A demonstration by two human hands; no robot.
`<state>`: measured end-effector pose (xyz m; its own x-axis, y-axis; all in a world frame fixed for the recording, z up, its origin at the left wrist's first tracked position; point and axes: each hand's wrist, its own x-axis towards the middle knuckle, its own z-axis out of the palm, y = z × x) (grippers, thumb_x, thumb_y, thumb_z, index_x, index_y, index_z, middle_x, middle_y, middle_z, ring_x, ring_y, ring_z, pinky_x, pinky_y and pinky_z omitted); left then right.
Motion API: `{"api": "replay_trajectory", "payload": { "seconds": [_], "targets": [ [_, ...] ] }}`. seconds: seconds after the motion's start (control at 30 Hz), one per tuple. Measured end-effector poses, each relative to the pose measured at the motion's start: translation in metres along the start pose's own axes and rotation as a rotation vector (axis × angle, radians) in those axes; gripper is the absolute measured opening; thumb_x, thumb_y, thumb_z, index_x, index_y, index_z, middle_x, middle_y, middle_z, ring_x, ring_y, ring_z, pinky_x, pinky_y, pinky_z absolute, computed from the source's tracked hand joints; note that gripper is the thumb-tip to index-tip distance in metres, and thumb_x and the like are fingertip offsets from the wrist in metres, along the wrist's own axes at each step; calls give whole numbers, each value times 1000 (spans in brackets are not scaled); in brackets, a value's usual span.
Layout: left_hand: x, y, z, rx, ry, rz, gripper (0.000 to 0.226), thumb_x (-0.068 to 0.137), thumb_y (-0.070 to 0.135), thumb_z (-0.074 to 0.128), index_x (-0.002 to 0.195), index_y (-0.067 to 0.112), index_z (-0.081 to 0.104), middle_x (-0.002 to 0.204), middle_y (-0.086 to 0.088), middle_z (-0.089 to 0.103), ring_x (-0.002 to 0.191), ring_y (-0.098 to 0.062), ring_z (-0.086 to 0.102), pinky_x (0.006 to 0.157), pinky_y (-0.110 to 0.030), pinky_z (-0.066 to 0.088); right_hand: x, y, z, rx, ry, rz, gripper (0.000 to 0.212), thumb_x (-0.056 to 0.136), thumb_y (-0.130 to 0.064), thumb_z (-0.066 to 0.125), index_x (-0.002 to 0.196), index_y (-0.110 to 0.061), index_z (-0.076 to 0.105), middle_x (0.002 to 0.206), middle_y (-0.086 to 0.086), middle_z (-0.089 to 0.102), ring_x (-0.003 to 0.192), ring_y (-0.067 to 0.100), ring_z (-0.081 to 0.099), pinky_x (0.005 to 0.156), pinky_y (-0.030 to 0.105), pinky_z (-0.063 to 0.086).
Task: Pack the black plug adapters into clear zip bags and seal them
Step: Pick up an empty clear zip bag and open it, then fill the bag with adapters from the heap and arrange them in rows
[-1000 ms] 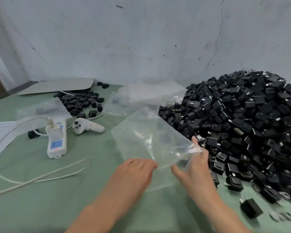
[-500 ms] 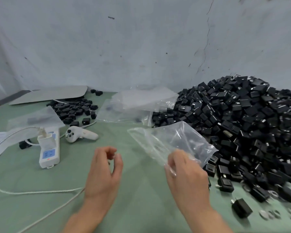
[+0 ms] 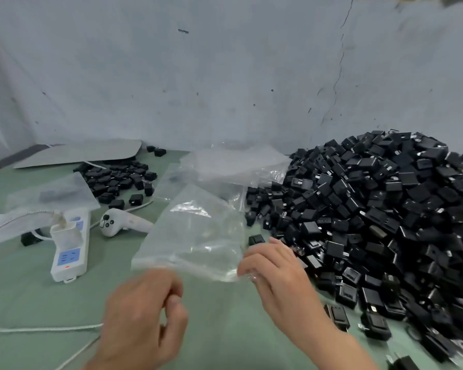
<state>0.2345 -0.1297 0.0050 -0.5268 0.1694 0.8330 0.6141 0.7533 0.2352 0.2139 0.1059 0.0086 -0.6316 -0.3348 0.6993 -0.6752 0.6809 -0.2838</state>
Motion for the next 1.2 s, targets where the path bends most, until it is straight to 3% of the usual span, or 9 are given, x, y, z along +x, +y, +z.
{"api": "replay_trajectory", "payload": {
  "seconds": [0.13, 0.3, 0.53, 0.67, 0.77, 0.83, 0.97, 1.1, 1.2],
  "targets": [
    [-13, 10, -7, 223, 69, 102, 28, 86, 44, 53, 104, 22, 55, 105, -3, 51, 87, -23, 51, 89, -33, 37, 14, 21, 17, 255, -198, 203, 29, 92, -10, 53, 94, -39, 56, 101, -25, 62, 104, 1, 55, 90, 16, 39],
    [-20, 23, 4, 320, 90, 162, 44, 73, 46, 64, 113, 27, 61, 114, -6, 58, 109, -21, 55, 92, -41, 45, 8, 39, 37, 245, -307, 264, 41, 88, 0, 58, 96, -40, 55, 101, -27, 63, 99, -1, 58, 88, 23, 45],
    [-22, 15, 28, 282, -637, -87, 47, 72, 60, 44, 83, 28, 76, 74, 9, 69, 57, -12, 67, 44, -23, 50, -16, 34, 33, 467, -397, 518, 25, 86, -47, 52, 106, -45, 66, 99, -30, 64, 86, -7, 58, 75, 16, 41],
    [-18, 33, 36, 207, -724, -147, 34, 84, 39, 41, 73, 23, 70, 69, 8, 61, 57, -14, 64, 38, -27, 47, -23, 34, 30, 276, -423, 520, 38, 93, -65, 50, 128, -51, 49, 126, -39, 48, 115, -16, 45, 97, 18, 39],
    [-12, 35, 37, 159, -524, -424, 25, 104, 44, 28, 100, 30, 49, 98, 11, 58, 92, -9, 59, 76, -31, 49, -30, 28, 23, -59, -272, 378, 52, 97, -68, 35, 144, -46, 35, 143, -27, 39, 134, -5, 33, 112, 24, 28],
    [-14, 33, 37, -4, -462, -588, 25, 102, 48, 36, 92, 27, 46, 82, 8, 56, 77, -12, 53, 75, -30, 45, -35, 25, 20, -329, -148, 452, 59, 98, -57, 44, 151, -32, 35, 150, -9, 41, 140, 13, 35, 114, 33, 30],
    [-10, 39, 37, -65, -468, -590, 25, 100, 44, 43, 80, 29, 45, 64, 4, 47, 59, -12, 45, 61, -27, 37, -46, 26, 24, -473, -442, 652, 49, 104, -42, 37, 151, -30, 30, 165, 9, 11, 152, 31, 7, 120, 42, 21],
    [-12, 44, 36, -64, -512, -557, 26, 100, 46, 40, 82, 28, 45, 67, 5, 48, 59, -12, 44, 60, -28, 37, -46, 30, 23, -472, -257, 565, 42, 82, -24, 75, 122, -19, 63, 127, 11, 54, 117, 34, 54, 89, 43, 52],
    [-10, 47, 35, -55, -533, -567, 26, 101, 46, 39, 83, 28, 44, 64, 3, 45, 58, -10, 44, 62, -26, 38, -36, 40, 28, -498, -255, 581, 70, 87, -41, 66, 149, -17, 44, 147, 16, 45, 135, 36, 44, 108, 45, 42]
  ]
}}
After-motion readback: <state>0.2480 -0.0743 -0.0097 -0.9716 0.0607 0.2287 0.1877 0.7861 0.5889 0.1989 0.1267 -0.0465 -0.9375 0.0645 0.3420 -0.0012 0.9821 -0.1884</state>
